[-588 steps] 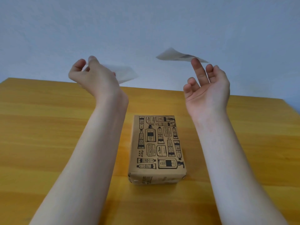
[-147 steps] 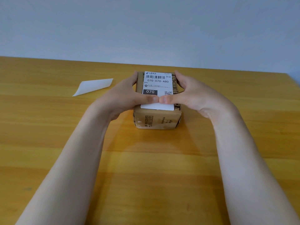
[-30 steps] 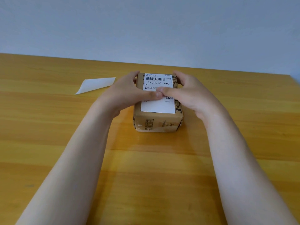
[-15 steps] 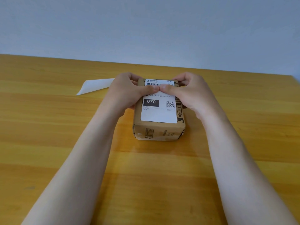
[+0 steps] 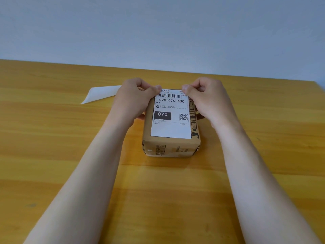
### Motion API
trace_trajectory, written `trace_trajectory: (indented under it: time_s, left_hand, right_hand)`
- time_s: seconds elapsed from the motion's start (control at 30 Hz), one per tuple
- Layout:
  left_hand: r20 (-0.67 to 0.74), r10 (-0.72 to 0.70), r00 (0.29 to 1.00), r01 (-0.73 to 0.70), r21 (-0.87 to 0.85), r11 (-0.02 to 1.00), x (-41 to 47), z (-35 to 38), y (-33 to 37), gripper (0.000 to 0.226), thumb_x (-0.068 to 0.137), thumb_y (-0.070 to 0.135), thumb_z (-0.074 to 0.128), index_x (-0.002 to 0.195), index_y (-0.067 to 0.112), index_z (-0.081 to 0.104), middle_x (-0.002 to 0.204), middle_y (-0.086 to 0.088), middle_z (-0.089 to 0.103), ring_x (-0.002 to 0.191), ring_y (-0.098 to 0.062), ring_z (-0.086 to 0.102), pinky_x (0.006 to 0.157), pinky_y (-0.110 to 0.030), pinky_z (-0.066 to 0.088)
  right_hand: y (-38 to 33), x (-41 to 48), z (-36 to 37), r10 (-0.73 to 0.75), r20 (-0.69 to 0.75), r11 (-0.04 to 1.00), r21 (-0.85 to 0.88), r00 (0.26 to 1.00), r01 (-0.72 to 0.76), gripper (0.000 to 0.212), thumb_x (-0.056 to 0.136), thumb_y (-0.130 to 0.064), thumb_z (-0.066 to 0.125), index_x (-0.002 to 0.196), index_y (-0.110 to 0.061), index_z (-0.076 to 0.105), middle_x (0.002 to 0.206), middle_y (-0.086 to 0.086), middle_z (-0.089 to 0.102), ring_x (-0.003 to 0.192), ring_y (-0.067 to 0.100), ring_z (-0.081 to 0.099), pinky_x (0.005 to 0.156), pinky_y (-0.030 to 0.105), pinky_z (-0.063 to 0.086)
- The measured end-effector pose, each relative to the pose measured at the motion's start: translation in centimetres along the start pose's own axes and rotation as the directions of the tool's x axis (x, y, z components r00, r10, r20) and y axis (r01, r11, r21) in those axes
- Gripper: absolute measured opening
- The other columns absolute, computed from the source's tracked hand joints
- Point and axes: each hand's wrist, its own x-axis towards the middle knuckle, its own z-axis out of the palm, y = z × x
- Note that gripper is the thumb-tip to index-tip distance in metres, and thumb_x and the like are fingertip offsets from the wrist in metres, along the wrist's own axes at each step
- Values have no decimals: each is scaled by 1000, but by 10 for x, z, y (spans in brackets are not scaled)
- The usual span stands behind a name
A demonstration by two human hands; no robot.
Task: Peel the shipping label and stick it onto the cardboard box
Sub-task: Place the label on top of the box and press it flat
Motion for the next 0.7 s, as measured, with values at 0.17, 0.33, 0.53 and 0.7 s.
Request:
trace_trajectory:
  time_s: [0.17,0.33,0.53,0.7]
  left_hand:
    - [46,27,999,-28,22,999,-5,0,7,28,97,46,70,117,26,72,110,6,76,94,-14,76,72,-32,59]
    - [109,57,992,-65,64,996,-11,5,12,25,92,48,76,110,36,65,102,17,70,90,-8,74,83,-38,64]
    - [33,51,998,-54,129,990,-11,9,8,46,93,51,72,130,24,65,110,11,73,98,-17,75,91,-47,63]
    - [-16,78,997,-75,138,988,-10,8,9,27,103,38,62,107,14,71,101,3,78,99,-29,76,92,-52,61]
  right_hand:
    - [-9,-3,-1,56,93,998,37,994,-60,32,97,-46,64,122,-27,68,114,-11,72,100,10,69,77,32,56]
    - [-14,-8,1,18,149,1000,-8,989,-17,64,99,-50,63,156,-28,42,157,-7,46,115,-1,50,80,15,39]
    - [-10,-8,6,12,124,1000,-9,992,-10,56,100,-44,64,151,-29,47,153,-8,50,91,-8,48,54,2,39]
    - [-4,-3,9,-9,45,999,40,999,8,41,103,-38,59,142,-25,59,144,-4,63,126,12,61,88,23,50]
